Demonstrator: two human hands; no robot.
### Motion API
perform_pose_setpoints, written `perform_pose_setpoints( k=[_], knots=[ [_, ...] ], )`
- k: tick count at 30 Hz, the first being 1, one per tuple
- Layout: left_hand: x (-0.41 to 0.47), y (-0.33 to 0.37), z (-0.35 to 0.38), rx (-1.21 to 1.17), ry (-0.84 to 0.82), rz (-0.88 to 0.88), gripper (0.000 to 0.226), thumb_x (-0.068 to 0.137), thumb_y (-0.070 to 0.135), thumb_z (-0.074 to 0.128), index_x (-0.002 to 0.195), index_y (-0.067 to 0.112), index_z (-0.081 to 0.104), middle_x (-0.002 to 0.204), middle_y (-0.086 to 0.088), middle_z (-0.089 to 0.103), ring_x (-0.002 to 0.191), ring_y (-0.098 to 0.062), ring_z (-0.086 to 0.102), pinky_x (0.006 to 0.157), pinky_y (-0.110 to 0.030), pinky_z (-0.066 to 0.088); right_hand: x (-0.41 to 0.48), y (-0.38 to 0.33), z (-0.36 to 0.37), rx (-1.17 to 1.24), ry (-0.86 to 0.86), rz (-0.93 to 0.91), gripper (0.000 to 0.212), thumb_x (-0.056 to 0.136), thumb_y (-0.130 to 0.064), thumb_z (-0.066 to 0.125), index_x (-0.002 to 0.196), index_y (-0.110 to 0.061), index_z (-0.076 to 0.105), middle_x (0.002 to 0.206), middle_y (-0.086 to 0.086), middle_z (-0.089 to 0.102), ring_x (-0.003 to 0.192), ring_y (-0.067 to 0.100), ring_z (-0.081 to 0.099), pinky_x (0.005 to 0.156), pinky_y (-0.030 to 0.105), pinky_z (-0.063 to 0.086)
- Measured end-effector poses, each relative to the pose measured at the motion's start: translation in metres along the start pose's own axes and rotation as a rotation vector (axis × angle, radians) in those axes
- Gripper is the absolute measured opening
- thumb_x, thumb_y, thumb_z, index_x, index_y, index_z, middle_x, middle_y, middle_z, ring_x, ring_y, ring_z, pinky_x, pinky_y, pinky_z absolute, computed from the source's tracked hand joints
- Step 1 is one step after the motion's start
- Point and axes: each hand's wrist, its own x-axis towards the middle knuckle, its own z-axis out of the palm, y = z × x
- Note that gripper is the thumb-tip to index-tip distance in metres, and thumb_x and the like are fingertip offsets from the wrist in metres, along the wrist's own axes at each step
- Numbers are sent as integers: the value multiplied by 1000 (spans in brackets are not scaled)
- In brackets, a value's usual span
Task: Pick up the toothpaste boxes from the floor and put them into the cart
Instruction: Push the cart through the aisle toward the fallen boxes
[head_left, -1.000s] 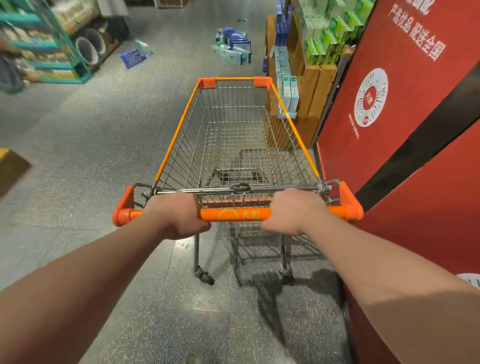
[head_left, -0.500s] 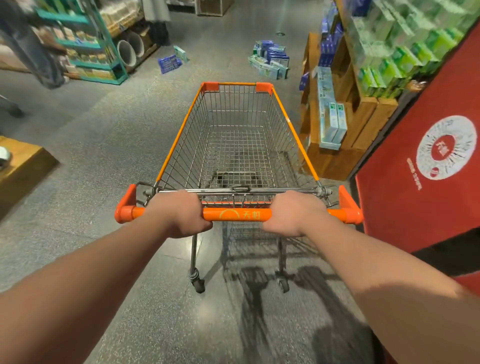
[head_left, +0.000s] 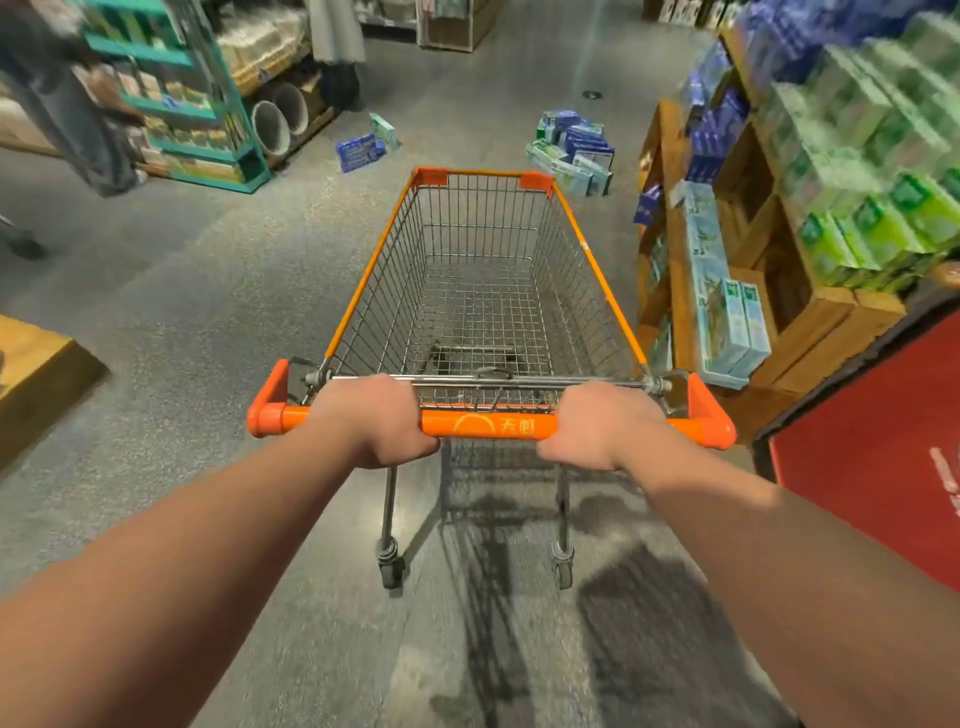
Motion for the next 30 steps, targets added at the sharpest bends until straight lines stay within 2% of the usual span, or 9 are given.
perform_pose_setpoints(
  k=[4, 8, 13, 18, 21, 23, 27, 30],
  knots=[
    [85, -38, -20, 6, 13, -26, 52, 70, 68, 43, 77, 19, 62, 71, 4, 57, 72, -25, 62, 66, -33, 52, 85, 7, -40, 8, 2, -1, 33, 75, -52, 59, 75, -19, 60, 78, -2, 59, 79, 29, 63, 69, 35, 49],
    [174, -74, -45, 18, 22, -64, 52, 71, 70, 45, 81, 21, 59, 78, 1, 59, 75, -25, 60, 67, -32, 49, 174, 21, -87, 4, 3, -49, 32, 78, -49, 58, 71, -18, 57, 76, -1, 59, 73, 25, 62, 70, 35, 51],
    [282, -121, -76, -18, 32, -72, 61, 67, 71, 42, 93, 23, 69, 83, 3, 66, 78, -23, 65, 72, -33, 55, 297, 33, -142, -30, -117, -82, 34, 79, -51, 53, 78, -18, 61, 83, 0, 63, 75, 20, 62, 66, 32, 51],
    [388, -169, -112, 5, 4, -68, 53, 71, 68, 45, 80, 19, 64, 79, 1, 63, 76, -24, 63, 68, -32, 51, 409, 46, -192, -15, -51, -128, 35, 78, -53, 55, 77, -18, 53, 80, -4, 53, 79, 23, 59, 75, 35, 53],
    [457, -201, -135, -9, -19, -77, 44, 74, 65, 47, 69, 21, 54, 74, 3, 57, 74, -25, 60, 67, -32, 49, 483, 49, -225, -27, -18, -139, 37, 80, -56, 54, 77, -19, 50, 81, -2, 54, 77, 24, 59, 71, 36, 51],
    [507, -224, -149, -12, -23, -65, 45, 74, 65, 47, 69, 21, 54, 72, 5, 55, 74, -24, 60, 67, -33, 50, 533, 50, -248, -53, -8, -143, 40, 80, -58, 55, 78, -18, 53, 78, -2, 52, 77, 26, 59, 68, 36, 50],
    [616, -280, -175, 15, -15, -46, 50, 75, 68, 46, 78, 21, 62, 77, 3, 61, 74, -23, 62, 67, -33, 51, 635, 52, -302, -51, 16, -109, 42, 80, -57, 57, 93, -18, 66, 77, -3, 50, 75, 24, 59, 67, 34, 48],
    [695, -318, -195, 4, -32, -27, 52, 76, 71, 45, 76, 22, 63, 76, 4, 62, 74, -20, 63, 71, -35, 56, 710, 53, -341, -31, 4, -88, 38, 79, -55, 57, 89, -19, 62, 76, -4, 50, 74, 25, 58, 69, 35, 50]
  ],
)
